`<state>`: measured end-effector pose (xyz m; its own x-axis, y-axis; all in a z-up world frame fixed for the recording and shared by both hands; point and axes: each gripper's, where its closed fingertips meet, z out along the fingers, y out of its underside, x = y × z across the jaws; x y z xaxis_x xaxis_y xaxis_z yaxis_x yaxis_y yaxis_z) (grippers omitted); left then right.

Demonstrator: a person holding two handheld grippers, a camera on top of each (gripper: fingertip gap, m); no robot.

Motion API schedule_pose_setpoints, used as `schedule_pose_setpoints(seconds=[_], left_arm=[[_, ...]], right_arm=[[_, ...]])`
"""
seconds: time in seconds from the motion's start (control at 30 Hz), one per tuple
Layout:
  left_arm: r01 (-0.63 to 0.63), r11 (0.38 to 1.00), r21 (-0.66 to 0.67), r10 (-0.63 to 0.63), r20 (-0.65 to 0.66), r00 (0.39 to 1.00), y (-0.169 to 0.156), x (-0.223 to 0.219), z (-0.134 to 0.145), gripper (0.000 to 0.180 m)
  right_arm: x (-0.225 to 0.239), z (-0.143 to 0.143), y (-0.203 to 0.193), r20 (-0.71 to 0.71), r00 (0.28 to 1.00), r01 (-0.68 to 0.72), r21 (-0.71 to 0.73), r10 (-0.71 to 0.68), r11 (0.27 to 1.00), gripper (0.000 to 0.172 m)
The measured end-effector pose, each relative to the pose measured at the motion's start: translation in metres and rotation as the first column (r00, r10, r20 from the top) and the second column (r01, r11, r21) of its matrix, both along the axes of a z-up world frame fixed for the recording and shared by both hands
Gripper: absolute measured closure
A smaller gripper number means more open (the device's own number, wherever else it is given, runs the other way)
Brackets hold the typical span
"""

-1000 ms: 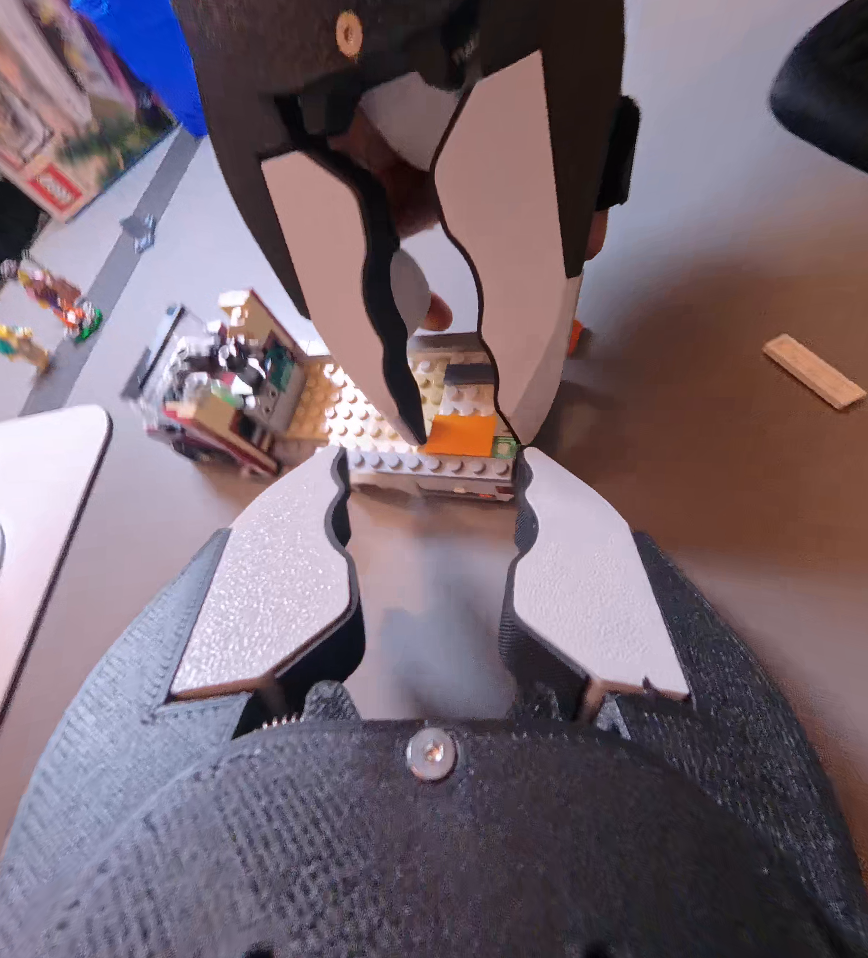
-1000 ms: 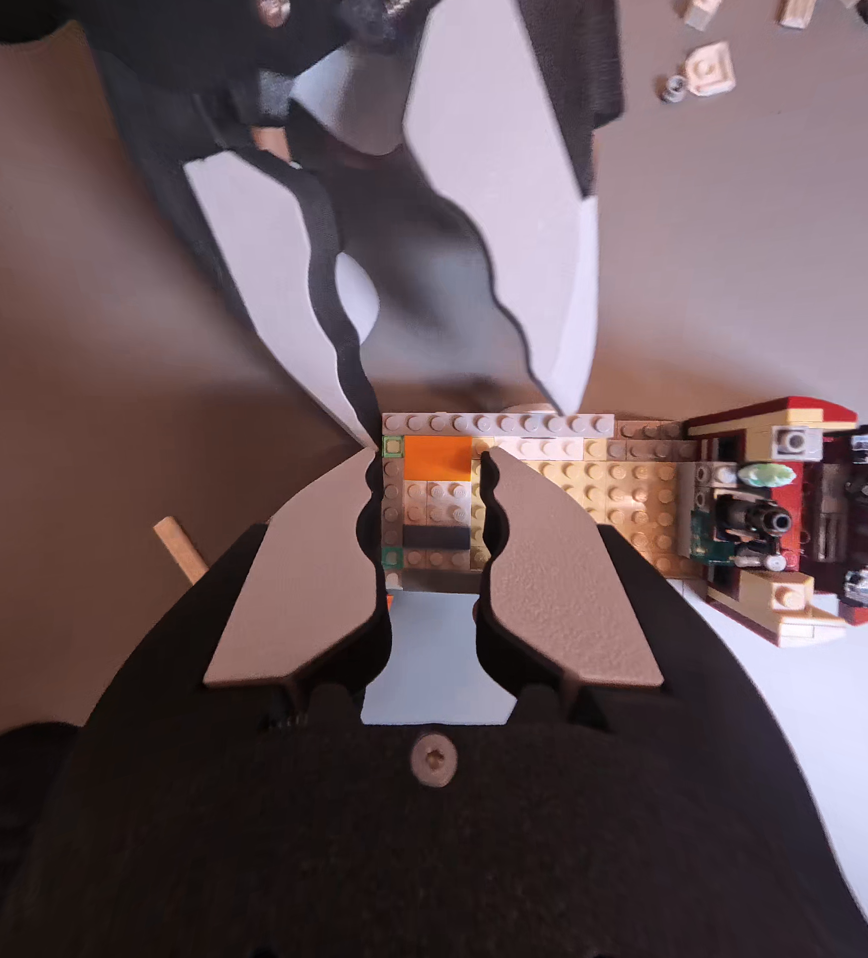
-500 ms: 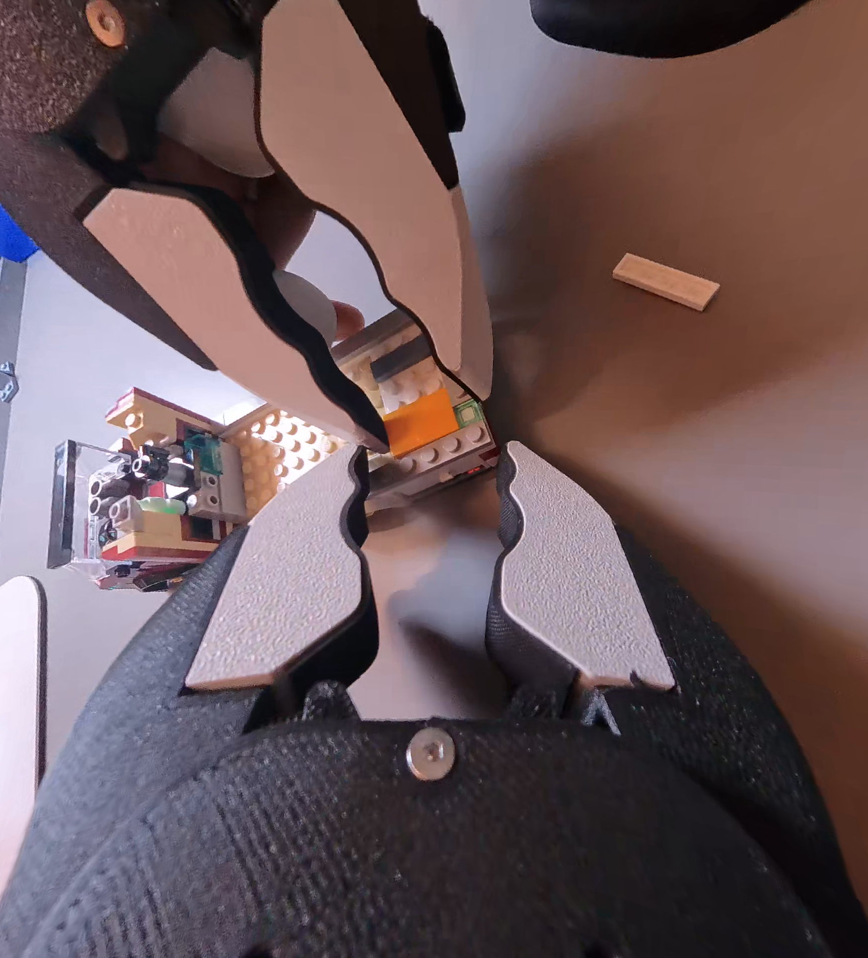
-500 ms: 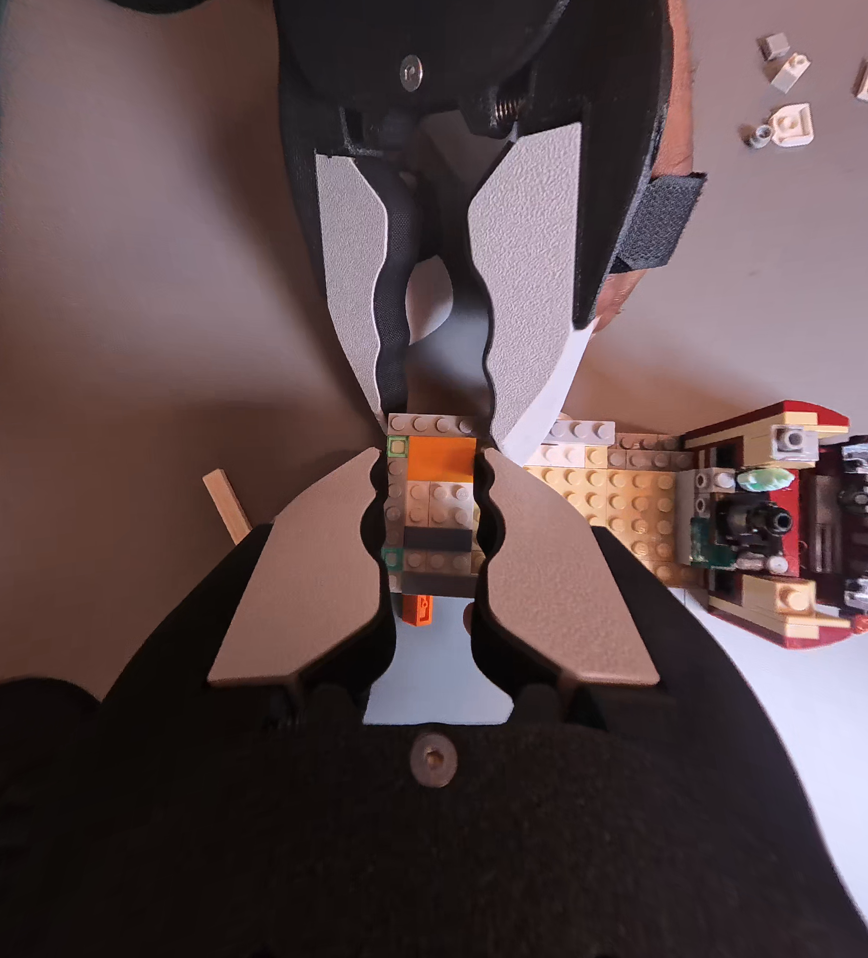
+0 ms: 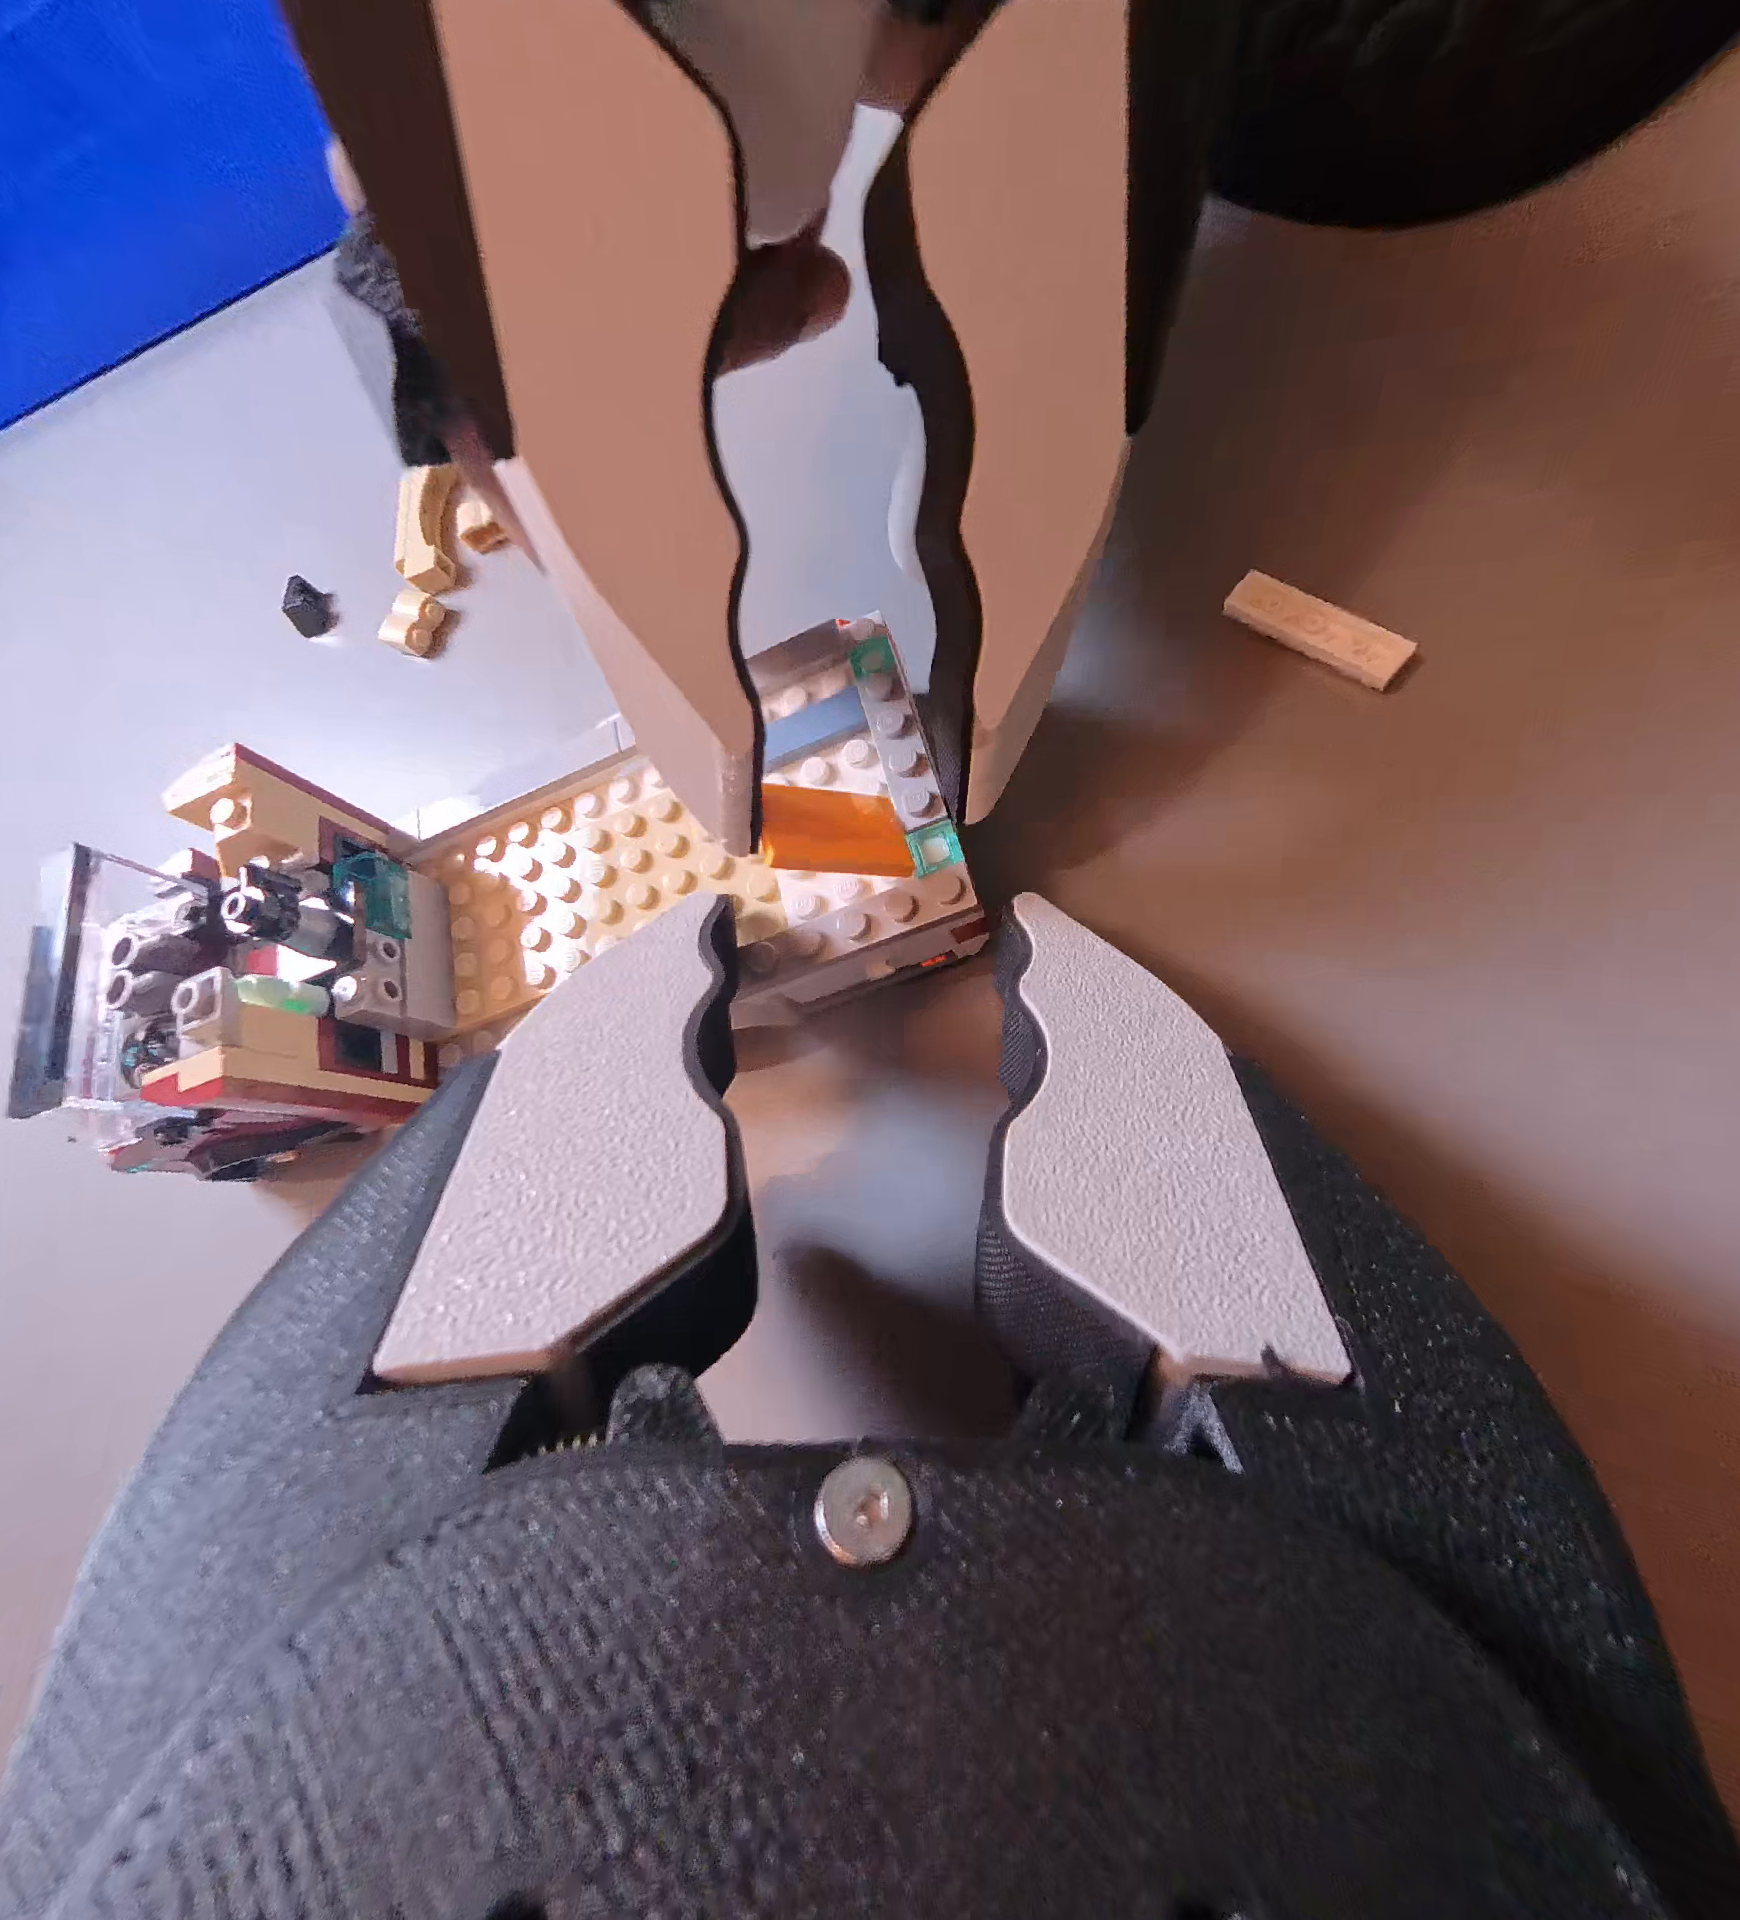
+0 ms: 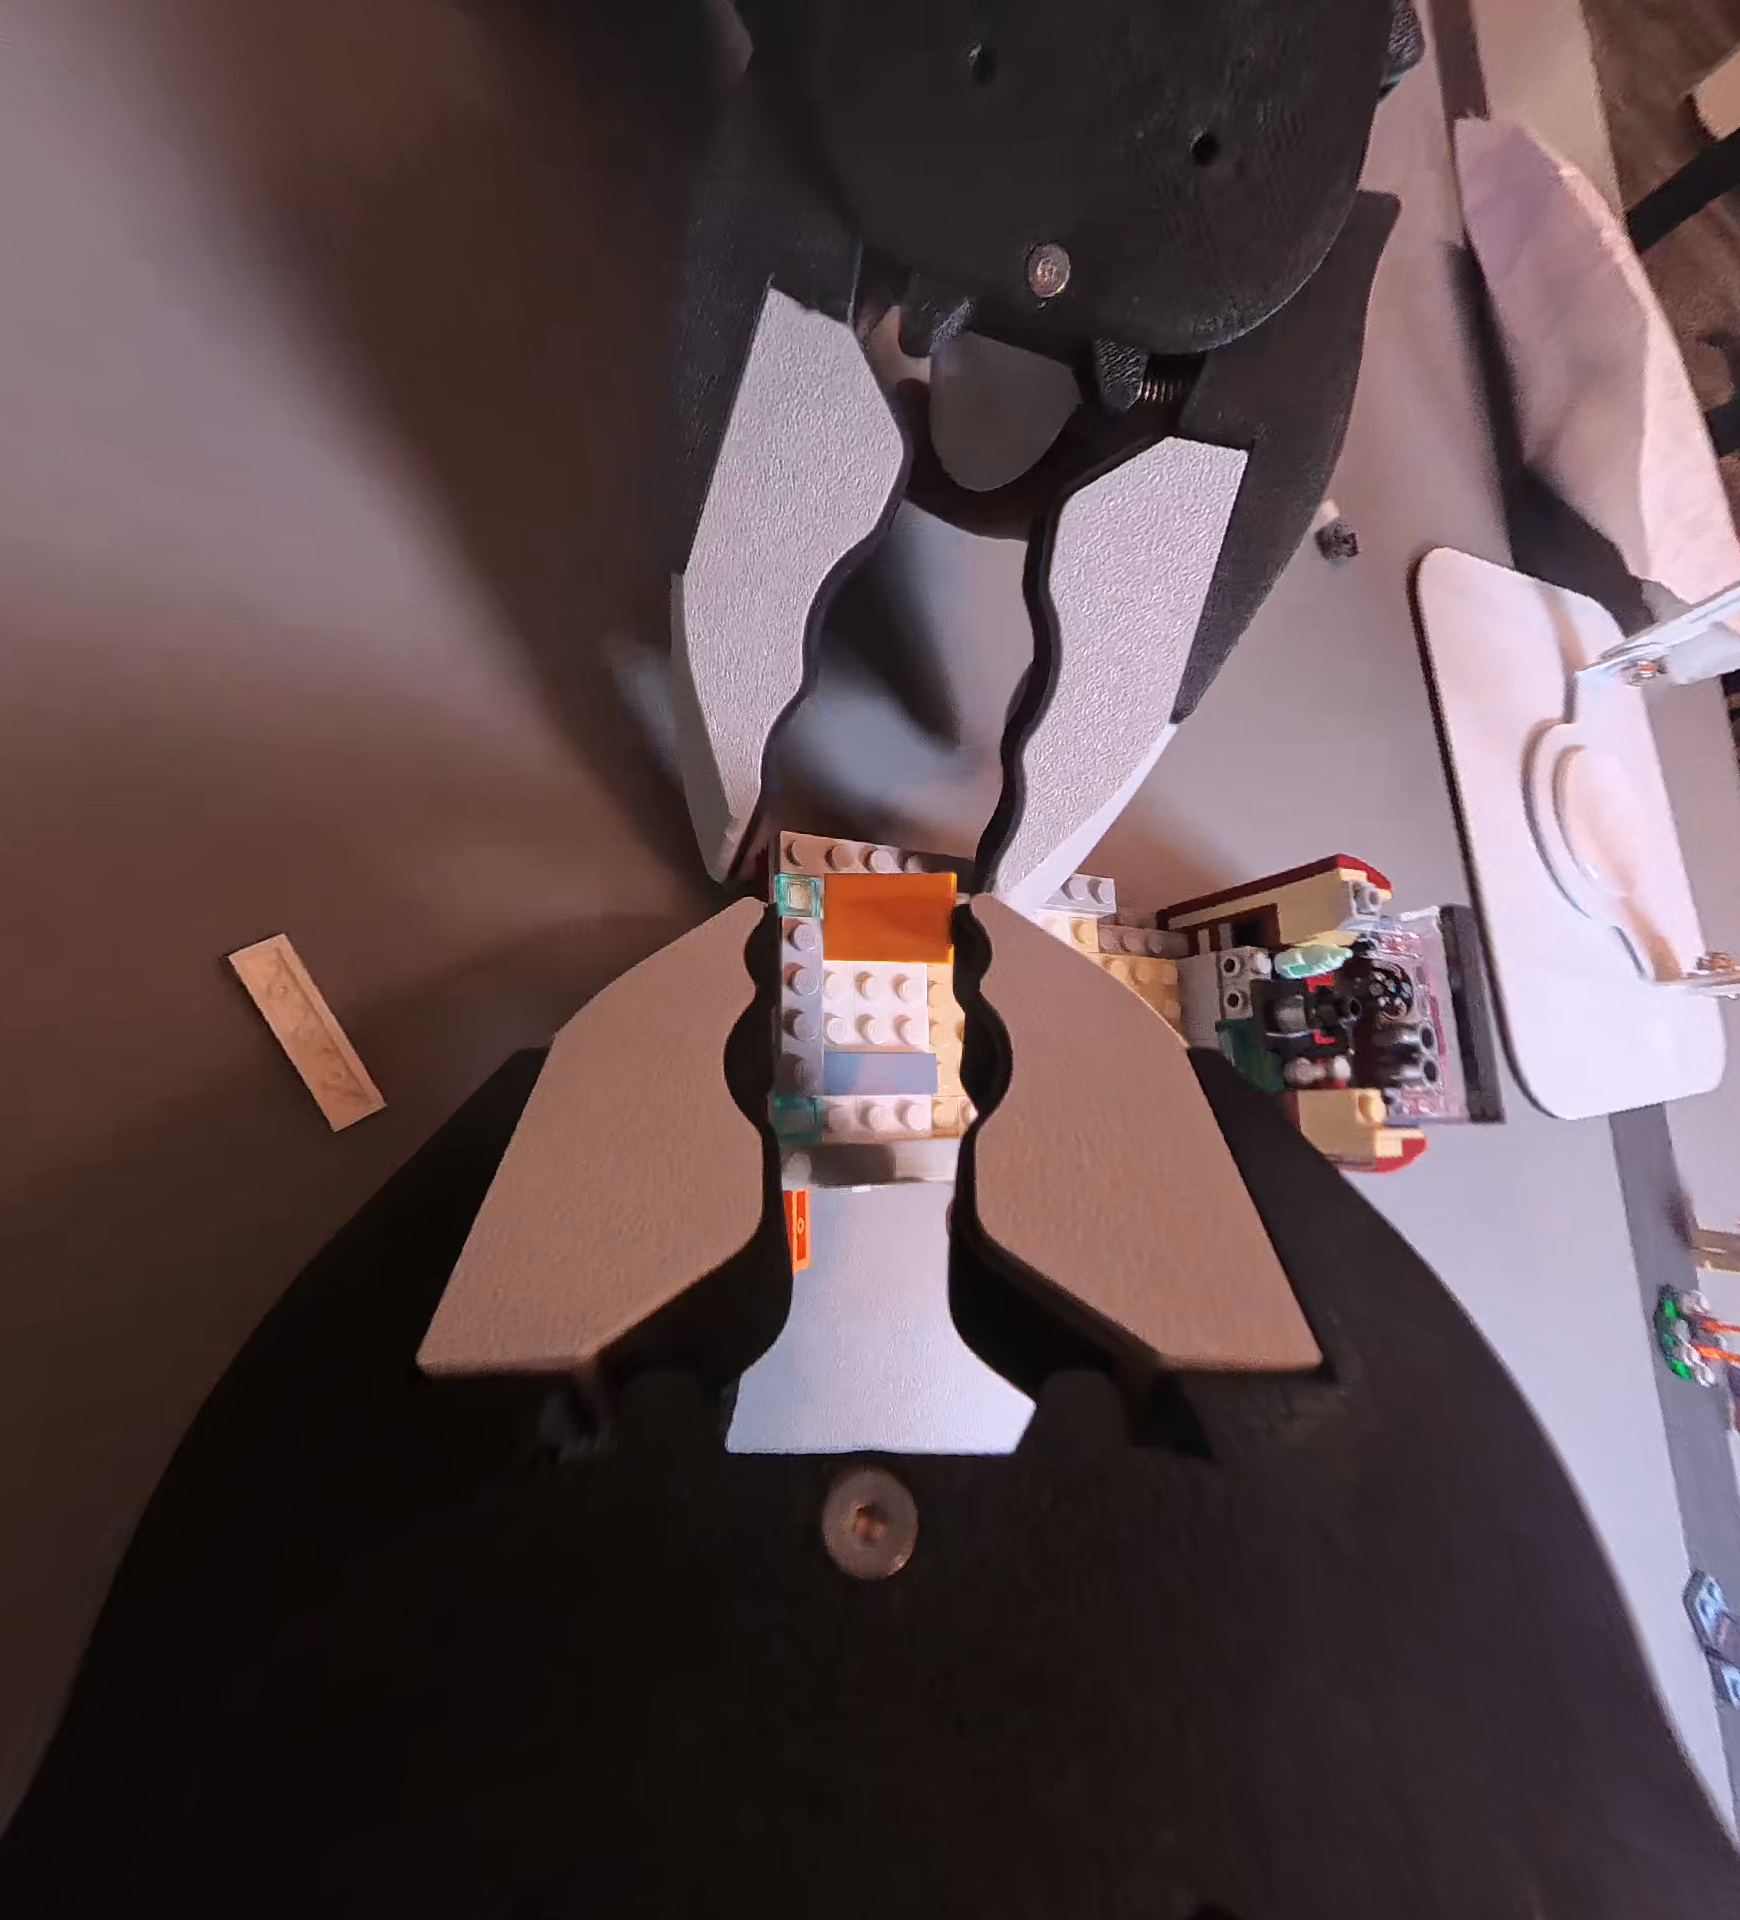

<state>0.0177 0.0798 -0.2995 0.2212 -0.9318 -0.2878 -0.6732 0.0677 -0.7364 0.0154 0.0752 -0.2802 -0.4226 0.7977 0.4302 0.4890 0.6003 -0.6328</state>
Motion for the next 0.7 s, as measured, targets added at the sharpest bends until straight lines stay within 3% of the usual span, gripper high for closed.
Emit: schedule_pose_setpoints(seconds=[0.13,0.23,0.47,0.53,0.7], left_arm=[[-0.006,0.991,-0.136,0.03,0.18,0.983,-0.006,0.0,0.018,0.133],[-0.061,0.958,-0.28,0.148,0.301,0.942,0.0,0.002,0.032,0.146],[-0.11,0.924,-0.366,0.207,0.238,0.949,0.001,0.011,0.024,0.177],[-0.123,0.928,-0.352,0.214,0.234,0.948,0.003,0.011,0.026,0.177],[-0.129,0.896,-0.424,0.226,0.188,0.956,-0.012,-0.013,0.035,0.177]], right_arm=[[0.002,0.001,0.003,-0.061,0.997,0.048,0.076,-0.044,0.996,0.139],[0.001,0.002,0.003,-0.086,0.993,0.083,0.058,-0.078,0.995,0.139],[0.002,0.006,0.003,-0.127,0.983,0.134,-0.013,-0.134,0.991,0.139],[0.005,0.011,0.006,-0.136,0.977,0.154,-0.075,-0.164,0.985,0.138],[0.029,0.012,0.017,0.029,0.981,0.192,-0.282,-0.191,0.94,0.136]])
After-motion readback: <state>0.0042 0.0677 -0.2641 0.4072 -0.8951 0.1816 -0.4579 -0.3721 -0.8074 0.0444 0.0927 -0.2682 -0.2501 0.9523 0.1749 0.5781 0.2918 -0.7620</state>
